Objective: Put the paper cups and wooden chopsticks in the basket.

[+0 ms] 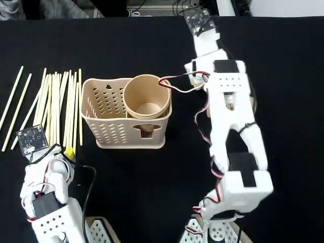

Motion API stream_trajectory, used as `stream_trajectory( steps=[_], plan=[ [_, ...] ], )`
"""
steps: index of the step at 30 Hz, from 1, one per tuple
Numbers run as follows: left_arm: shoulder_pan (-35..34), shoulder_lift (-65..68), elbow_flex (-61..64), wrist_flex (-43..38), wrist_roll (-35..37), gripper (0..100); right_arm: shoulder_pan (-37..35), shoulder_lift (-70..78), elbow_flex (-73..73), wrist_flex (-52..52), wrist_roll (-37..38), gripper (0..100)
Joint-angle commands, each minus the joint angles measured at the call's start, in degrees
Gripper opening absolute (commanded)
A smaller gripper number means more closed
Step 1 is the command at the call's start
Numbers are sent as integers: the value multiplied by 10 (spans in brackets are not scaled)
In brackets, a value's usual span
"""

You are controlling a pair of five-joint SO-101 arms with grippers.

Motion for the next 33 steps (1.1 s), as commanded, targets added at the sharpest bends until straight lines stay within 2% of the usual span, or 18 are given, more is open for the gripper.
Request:
stream_trajectory(
  steps=[1,6,12,17,21,33],
  plan=[
    [6,-4,-2,-10,-4,260,18,22,-7,-39,8,296],
    [6,-4,-2,-10,-4,260,43,48,-5,-69,76,282],
    [6,-4,-2,-10,-4,261,85,53,-2,-103,161,138],
    [6,-4,-2,-10,-4,261,105,47,-5,-98,167,122],
    [6,-4,-2,-10,-4,261,116,28,-2,-98,165,8],
    [7,-4,-2,-10,-4,261,142,-59,-2,-34,165,12]
  ],
)
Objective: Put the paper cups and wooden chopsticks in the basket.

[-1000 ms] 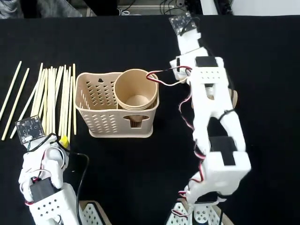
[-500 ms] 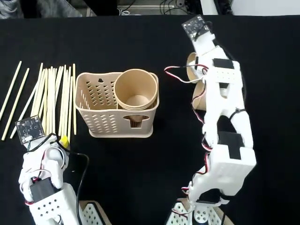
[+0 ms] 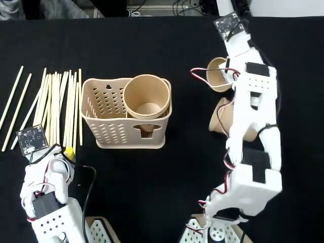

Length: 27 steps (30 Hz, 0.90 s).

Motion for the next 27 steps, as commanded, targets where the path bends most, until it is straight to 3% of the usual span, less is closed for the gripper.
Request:
stream_trajectory(
  steps=[1,13,20,27],
  plan=[
    [7,-4,-2,-10,-4,261,9,-64,-2,21,2,12],
    [7,-4,-2,-9,-4,261,-10,-214,-111,228,-147,12],
    [7,-4,-2,-9,-4,260,-92,-222,-248,404,-185,12],
    [7,-4,-2,-7,-4,260,-142,-208,-313,456,-197,15]
  ],
)
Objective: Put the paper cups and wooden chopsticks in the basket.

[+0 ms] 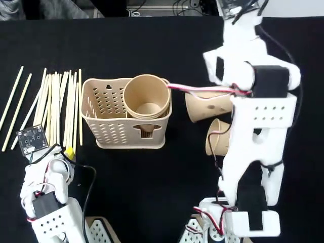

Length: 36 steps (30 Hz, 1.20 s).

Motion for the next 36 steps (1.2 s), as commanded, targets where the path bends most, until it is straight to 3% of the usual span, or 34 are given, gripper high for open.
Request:
stream_trajectory(
  steps=[1,4,15,28,36],
  plan=[
    [7,-4,-2,-7,-4,260,-11,6,-6,12,11,21],
    [7,-4,-2,-7,-4,260,-25,37,65,10,96,118],
    [6,-4,-2,-9,-4,260,-7,21,343,-147,193,292],
    [6,-4,-2,-9,-4,260,98,0,576,-471,331,289],
    [6,-4,-2,-9,-4,260,120,-4,599,-532,370,109]
  ],
)
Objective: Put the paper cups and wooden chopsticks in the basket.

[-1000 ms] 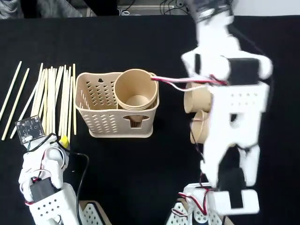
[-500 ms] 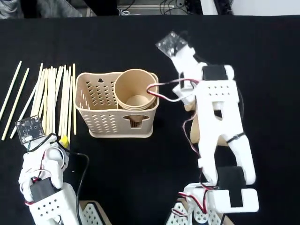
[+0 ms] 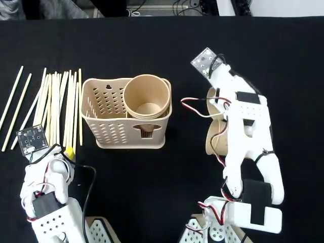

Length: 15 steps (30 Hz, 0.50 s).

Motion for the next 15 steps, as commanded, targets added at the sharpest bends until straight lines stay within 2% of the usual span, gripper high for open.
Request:
stream_trajectory(
  steps=[1,4,7,15],
  plan=[
    [6,-4,-2,-9,-4,260,10,-28,-2,-15,29,107],
    [6,-4,-2,-9,-4,260,20,-29,-1,-16,47,97],
    [6,-4,-2,-9,-4,260,34,-38,-6,-26,35,9],
    [6,-4,-2,-9,-4,260,33,-157,-8,-10,-40,12]
  ],
)
